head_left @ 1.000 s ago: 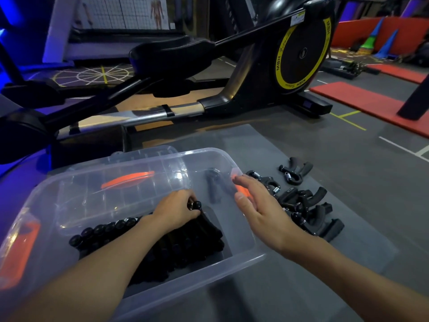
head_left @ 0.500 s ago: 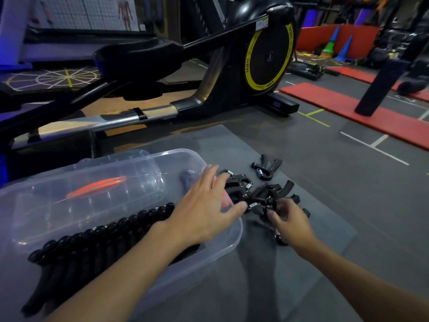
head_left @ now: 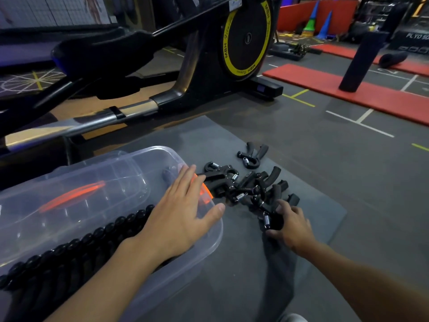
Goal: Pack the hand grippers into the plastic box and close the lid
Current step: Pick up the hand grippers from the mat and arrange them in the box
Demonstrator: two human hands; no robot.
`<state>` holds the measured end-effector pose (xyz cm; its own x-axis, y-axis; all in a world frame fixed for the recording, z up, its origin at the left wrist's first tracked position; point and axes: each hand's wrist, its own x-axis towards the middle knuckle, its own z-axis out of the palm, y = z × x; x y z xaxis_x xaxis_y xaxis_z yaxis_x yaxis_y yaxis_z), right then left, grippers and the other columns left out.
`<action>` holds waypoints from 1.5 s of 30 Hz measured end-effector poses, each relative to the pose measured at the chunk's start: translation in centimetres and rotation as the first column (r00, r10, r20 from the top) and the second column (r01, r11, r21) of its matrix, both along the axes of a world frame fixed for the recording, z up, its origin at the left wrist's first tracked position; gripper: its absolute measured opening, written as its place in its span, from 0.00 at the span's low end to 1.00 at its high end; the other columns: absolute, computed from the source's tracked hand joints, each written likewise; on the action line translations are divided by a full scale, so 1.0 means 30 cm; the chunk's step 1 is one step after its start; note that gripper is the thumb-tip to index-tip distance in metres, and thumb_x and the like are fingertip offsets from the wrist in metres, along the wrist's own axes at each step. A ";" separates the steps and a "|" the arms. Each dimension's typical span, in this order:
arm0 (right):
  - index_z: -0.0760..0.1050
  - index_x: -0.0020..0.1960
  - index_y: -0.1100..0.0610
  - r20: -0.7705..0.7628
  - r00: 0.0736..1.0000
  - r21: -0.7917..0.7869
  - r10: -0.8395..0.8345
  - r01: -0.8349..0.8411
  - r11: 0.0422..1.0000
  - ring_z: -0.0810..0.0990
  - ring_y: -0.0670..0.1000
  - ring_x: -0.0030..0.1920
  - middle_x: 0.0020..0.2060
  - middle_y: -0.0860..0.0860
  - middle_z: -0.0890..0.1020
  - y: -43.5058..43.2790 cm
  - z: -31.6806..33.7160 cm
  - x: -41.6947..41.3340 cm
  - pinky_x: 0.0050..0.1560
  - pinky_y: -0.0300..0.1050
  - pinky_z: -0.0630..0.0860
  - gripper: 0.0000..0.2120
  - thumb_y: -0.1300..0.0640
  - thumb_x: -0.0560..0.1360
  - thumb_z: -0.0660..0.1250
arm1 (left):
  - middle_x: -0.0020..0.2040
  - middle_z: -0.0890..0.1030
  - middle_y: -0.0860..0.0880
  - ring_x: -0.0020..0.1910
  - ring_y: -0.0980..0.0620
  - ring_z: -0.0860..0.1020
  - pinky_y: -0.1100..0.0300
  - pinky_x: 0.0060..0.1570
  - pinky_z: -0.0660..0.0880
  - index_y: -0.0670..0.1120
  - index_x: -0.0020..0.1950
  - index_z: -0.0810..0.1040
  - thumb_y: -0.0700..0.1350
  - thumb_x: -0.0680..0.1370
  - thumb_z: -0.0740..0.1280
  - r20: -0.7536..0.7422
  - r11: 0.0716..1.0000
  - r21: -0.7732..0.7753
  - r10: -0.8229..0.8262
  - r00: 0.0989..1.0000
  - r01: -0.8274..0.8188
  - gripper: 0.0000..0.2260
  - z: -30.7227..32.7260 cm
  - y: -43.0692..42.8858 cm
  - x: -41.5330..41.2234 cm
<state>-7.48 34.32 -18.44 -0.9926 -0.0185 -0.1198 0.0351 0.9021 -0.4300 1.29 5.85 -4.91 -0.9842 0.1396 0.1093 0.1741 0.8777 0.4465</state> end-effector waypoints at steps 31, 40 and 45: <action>0.66 0.65 0.55 -0.065 0.881 -0.921 0.469 -0.234 0.312 0.83 0.56 0.47 0.51 0.58 0.84 -0.415 0.793 0.222 0.49 0.44 0.79 0.26 0.63 0.69 0.66 | 0.50 0.83 0.55 0.52 0.56 0.82 0.57 0.59 0.78 0.52 0.58 0.81 0.34 0.74 0.71 -0.318 0.831 0.539 0.049 0.947 0.138 0.18 0.338 -0.188 0.097; 0.65 0.66 0.55 0.086 0.928 -0.980 0.363 0.012 0.200 0.81 0.60 0.55 0.55 0.62 0.82 -0.528 0.696 0.166 0.57 0.52 0.79 0.26 0.61 0.71 0.70 | 0.43 0.83 0.55 0.43 0.56 0.83 0.60 0.48 0.79 0.50 0.49 0.80 0.38 0.72 0.74 -0.240 0.815 0.573 0.067 0.968 0.085 0.10 0.324 -0.238 0.102; 0.63 0.70 0.51 0.002 0.947 -0.782 0.321 -0.199 0.591 0.81 0.49 0.56 0.61 0.50 0.79 -0.565 0.634 0.161 0.57 0.50 0.78 0.23 0.58 0.77 0.66 | 0.40 0.84 0.48 0.35 0.50 0.83 0.57 0.37 0.80 0.46 0.46 0.80 0.38 0.70 0.77 -0.189 0.779 0.627 0.186 0.964 -0.027 0.10 0.272 -0.253 0.080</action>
